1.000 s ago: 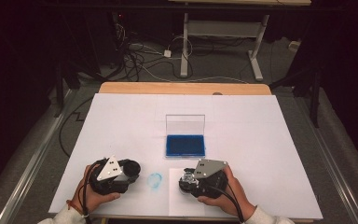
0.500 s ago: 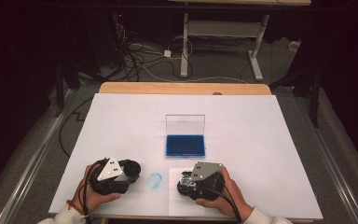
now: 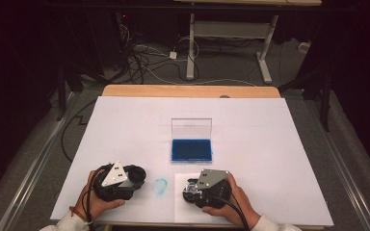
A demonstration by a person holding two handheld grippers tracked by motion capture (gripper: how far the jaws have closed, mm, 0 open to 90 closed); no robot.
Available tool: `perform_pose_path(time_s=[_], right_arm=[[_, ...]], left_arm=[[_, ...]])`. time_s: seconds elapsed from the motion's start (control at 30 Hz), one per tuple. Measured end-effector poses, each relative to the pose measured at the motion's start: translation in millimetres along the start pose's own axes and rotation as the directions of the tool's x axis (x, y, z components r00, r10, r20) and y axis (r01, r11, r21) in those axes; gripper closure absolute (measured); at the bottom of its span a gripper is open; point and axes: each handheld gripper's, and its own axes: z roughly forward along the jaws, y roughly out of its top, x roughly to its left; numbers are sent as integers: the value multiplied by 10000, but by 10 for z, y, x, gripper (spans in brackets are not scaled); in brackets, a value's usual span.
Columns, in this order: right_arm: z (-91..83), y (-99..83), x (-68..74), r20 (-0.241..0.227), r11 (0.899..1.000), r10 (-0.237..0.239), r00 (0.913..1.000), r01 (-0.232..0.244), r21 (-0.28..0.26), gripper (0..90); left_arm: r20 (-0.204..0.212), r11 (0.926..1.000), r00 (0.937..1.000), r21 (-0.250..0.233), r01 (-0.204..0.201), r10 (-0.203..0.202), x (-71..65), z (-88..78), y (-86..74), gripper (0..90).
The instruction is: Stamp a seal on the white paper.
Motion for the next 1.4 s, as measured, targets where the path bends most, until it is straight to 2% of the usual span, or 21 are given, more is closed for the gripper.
perform_pose_path(time_s=[0.07, 0.17, 0.47, 0.87, 1.23, 1.4], right_arm=[[-2, -4, -14, -74, 10000, 96, 9999, -96, -6, 572], [1, 10, 1, -2, 9999, -102, 9999, 102, 111, 572], [-10, 38, 14, 73, 9992, -161, 9998, 158, 379, 573], [-11, 35, -10, -70, 9992, -72, 9999, 75, 387, 572], [-9, 57, 17, 36, 9979, -296, 9996, 293, 573, 573], [-3, 52, 8, -7, 9984, -209, 9998, 209, 527, 573]], left_arm=[[7, 10000, 10000, 1, -2, 2, 0, 0, 1, 368], [15, 10000, 10000, 26, -2, 2, -2, 4, 0, 368], [7, 10000, 10000, 26, 15, -15, 4, 3, -4, 368], [17, 10000, 10000, 41, 23, -23, 2, 3, -5, 368], [36, 10000, 10000, 48, 12, -12, 2, 9, -3, 368], [33, 10000, 10000, 39, 17, -17, -3, 8, -1, 368]])
